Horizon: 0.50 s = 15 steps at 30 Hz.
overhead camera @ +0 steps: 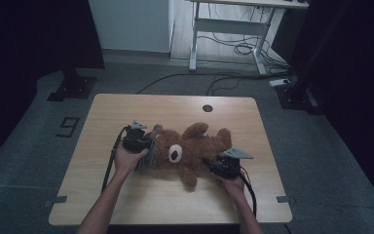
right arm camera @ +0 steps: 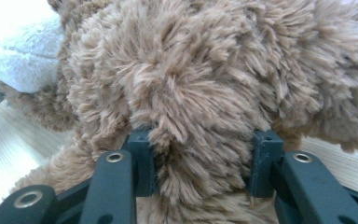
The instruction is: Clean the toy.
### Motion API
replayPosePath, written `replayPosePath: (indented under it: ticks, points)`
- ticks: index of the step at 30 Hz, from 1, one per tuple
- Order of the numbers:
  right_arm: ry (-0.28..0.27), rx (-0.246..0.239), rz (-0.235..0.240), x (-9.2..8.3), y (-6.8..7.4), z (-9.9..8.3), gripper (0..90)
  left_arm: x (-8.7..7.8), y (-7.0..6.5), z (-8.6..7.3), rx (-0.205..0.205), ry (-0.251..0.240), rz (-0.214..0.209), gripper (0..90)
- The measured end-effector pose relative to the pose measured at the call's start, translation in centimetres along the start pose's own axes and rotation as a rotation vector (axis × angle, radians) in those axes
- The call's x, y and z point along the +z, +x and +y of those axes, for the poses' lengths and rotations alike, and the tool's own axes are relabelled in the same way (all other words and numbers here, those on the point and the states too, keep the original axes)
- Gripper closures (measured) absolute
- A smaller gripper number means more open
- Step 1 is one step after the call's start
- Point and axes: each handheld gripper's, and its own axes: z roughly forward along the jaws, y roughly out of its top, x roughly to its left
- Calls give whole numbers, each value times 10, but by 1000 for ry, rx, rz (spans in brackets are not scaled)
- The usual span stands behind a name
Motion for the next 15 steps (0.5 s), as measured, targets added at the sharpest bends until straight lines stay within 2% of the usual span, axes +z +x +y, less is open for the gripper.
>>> replayPosePath:
  ticks: [4, 8, 11, 15]
  points:
    - [-2, 1, 3, 0, -1, 0, 550, -18, -12, 13, 31, -60, -16, 804]
    - [-11, -21, -7, 3, 2, 2, 550, -23, -26, 29, 68, -96, -39, 801]
    - [-11, -54, -22, 7, 7, 3, 551, -14, -37, 43, 85, -90, -64, 795]
    - [-14, -45, -10, 7, 5, 3, 550, 12, -49, 50, 88, -34, -86, 793]
